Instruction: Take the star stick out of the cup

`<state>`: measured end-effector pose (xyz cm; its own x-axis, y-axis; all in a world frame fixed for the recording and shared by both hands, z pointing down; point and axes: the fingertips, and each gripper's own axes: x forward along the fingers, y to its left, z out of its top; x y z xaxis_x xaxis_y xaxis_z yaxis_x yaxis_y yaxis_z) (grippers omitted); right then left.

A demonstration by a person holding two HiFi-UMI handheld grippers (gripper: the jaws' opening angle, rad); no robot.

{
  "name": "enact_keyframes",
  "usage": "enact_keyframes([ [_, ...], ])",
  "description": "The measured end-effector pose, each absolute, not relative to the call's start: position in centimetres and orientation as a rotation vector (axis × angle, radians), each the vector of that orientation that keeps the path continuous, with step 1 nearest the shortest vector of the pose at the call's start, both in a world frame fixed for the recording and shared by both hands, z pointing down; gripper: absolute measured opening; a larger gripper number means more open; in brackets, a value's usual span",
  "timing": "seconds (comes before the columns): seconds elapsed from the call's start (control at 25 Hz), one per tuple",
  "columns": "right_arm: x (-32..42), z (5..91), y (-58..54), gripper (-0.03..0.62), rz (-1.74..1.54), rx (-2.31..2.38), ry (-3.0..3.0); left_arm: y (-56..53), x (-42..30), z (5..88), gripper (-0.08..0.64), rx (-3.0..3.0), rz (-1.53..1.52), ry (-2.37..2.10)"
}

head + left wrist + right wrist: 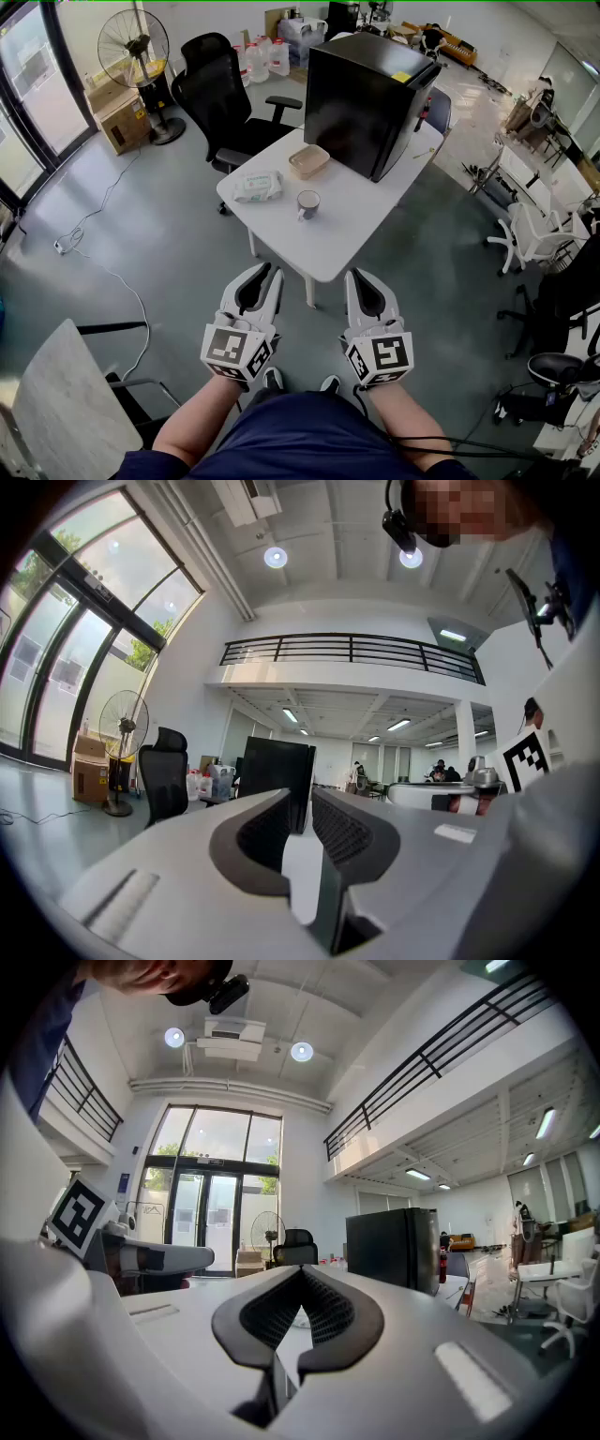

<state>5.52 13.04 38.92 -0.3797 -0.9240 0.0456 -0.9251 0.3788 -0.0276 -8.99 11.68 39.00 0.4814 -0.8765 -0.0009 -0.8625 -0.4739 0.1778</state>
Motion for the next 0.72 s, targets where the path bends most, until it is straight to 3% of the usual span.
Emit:
enact_keyframes([
  [0.72, 2.9, 38.5, 13.8, 0.007, 0.087, 1.869, -2.521, 12.1, -13.7, 40.0, 0.072, 2.595, -0.155, -1.449],
])
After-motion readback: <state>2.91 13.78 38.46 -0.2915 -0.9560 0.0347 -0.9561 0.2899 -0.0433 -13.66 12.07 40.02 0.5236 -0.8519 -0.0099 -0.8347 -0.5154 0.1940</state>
